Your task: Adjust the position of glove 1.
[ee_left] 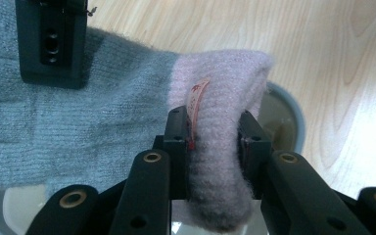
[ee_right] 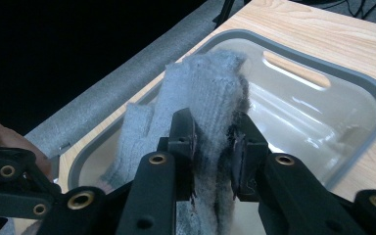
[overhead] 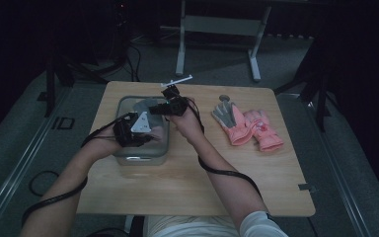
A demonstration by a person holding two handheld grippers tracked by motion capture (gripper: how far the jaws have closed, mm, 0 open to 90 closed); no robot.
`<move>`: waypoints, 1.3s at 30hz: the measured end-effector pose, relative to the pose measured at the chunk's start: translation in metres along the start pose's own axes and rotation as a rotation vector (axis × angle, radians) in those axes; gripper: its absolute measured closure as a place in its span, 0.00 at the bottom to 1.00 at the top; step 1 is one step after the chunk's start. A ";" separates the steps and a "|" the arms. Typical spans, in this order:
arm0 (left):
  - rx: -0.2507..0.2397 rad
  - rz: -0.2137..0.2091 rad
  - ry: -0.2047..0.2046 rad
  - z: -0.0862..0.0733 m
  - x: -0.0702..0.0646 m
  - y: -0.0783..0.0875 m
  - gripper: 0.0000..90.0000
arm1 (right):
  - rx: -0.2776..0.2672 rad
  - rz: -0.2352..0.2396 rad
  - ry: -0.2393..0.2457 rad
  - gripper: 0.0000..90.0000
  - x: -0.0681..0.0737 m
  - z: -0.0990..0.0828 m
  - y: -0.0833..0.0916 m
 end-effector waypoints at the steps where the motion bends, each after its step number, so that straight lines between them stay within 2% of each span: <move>1: 0.005 -0.004 0.008 -0.002 0.002 -0.002 0.80 | 0.001 0.001 0.003 0.83 0.000 0.001 -0.003; 3: 0.010 -0.011 0.011 -0.005 0.004 -0.006 0.80 | 0.009 -0.004 0.002 0.83 -0.001 0.001 -0.011; 6: 0.037 -0.011 -0.006 -0.013 0.007 -0.013 0.80 | 0.019 0.004 -0.009 0.83 -0.004 -0.001 -0.021; 8: 0.045 -0.019 0.002 -0.020 0.010 -0.017 0.80 | 0.019 0.035 -0.026 0.83 -0.005 -0.002 -0.027; 11: 0.060 -0.041 0.017 -0.030 0.012 -0.024 0.80 | 0.033 0.038 -0.041 0.83 -0.007 -0.007 -0.038; 16: 0.124 -0.075 0.003 -0.036 0.014 -0.042 0.80 | 0.077 0.004 -0.032 0.83 -0.011 -0.017 -0.055; 19: 0.159 -0.086 -0.004 -0.039 0.017 -0.050 0.80 | 0.099 0.005 -0.050 0.83 -0.016 -0.020 -0.064; 25: 0.252 -0.067 -0.062 -0.041 0.024 -0.066 0.80 | 0.143 -0.017 -0.064 0.82 -0.027 -0.021 -0.080; 27: 0.268 -0.073 -0.070 -0.041 0.026 -0.071 0.79 | 0.153 -0.029 -0.054 0.82 -0.028 -0.020 -0.083; 30: 0.266 -0.085 -0.063 -0.041 0.028 -0.074 0.79 | 0.173 -0.036 -0.056 0.82 -0.030 -0.019 -0.087; 33: 0.269 -0.085 -0.063 -0.041 0.030 -0.078 0.79 | 0.180 -0.065 -0.040 0.80 -0.031 -0.018 -0.091; 35: 0.290 -0.082 -0.072 -0.042 0.030 -0.080 0.79 | 0.186 -0.080 -0.038 0.77 -0.033 -0.019 -0.094; 39: 0.322 -0.086 -0.074 -0.046 0.030 -0.085 0.78 | 0.138 -0.086 -0.030 0.67 -0.036 -0.015 -0.091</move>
Point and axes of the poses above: each handheld gripper's, and its own axes: y roughly backward along the jaws, z roughly out of its top, x roughly to its left, the point moved 6 cm from there along -y, roughly forward along the jaws, and after that the axes turned 7 degrees about -z, right-handed, at the moved point
